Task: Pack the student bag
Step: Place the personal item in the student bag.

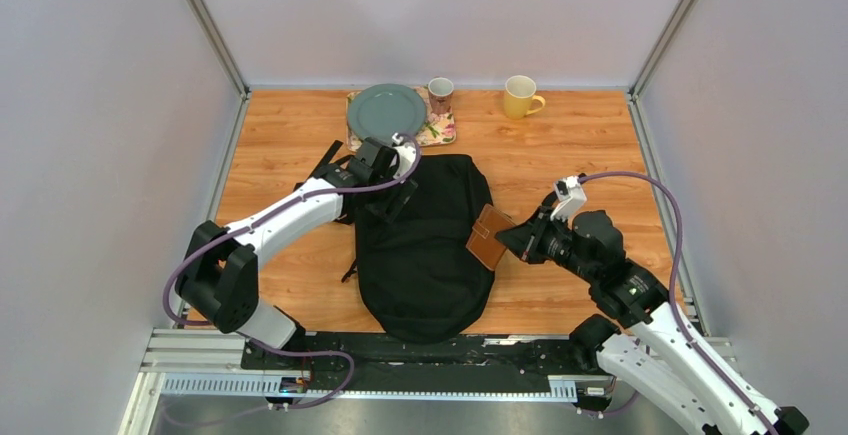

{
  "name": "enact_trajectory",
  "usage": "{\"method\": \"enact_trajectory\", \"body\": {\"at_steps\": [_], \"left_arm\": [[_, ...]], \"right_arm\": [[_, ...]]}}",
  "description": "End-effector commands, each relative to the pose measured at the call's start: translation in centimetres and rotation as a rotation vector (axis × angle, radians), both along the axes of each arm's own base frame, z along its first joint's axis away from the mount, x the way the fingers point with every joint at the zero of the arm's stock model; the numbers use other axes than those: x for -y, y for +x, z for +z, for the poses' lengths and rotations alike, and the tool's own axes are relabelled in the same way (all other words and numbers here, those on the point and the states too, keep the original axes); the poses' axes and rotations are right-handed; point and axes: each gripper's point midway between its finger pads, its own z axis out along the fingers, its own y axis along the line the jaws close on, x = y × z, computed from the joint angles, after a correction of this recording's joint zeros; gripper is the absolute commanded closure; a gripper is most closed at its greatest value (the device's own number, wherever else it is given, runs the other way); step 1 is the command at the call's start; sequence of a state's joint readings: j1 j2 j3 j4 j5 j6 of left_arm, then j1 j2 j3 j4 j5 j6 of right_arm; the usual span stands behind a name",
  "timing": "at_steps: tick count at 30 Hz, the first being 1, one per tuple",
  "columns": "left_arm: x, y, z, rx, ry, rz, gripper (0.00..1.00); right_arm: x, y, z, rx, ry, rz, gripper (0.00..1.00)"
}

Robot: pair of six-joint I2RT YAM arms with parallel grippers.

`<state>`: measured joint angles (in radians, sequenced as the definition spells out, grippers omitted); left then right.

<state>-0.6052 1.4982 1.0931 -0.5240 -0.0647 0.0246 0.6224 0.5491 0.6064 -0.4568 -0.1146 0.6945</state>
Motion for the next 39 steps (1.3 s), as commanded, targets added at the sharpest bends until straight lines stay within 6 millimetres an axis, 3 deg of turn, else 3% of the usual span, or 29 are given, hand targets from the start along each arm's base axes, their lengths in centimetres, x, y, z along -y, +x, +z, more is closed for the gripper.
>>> {"method": "enact_trajectory", "body": {"at_steps": [1,6,13,17,27,31,39], "left_arm": [[1.0,0.3,0.8,-0.009,-0.012,-0.111,0.24],[1.7,-0.7,0.5,-0.056,-0.028,-0.238,0.27],[3.6,-4.2,0.8,-0.120,-0.132,-0.467,0.28],[3.6,-5.1,0.8,-0.144,-0.143,-0.499,0.30],[3.6,-5.2,1.4,-0.043,-0.210,-0.451,0.30],[3.1,-5.8,0.2,-0.032,-0.231,-0.411,0.30],[2.5,-4.2,0.1,0.121,-0.241,-0.308,0.30]], "right_arm": [[-0.7,0.5,1.6,0.048,0.042,0.015,1.00],[-0.7,0.6,1.4,0.046,0.037,0.006,1.00],[-0.8,0.7,1.0,0.032,0.036,0.009,1.00],[-0.9,0.8,0.8,0.027,0.033,0.007,1.00],[-1.0,0.9,0.4,0.015,0.034,0.004,1.00],[-1.2,1.0,0.4,0.010,0.034,0.011,1.00],[-1.4,1.2,0.7,0.012,0.045,0.012,1.00]]}}
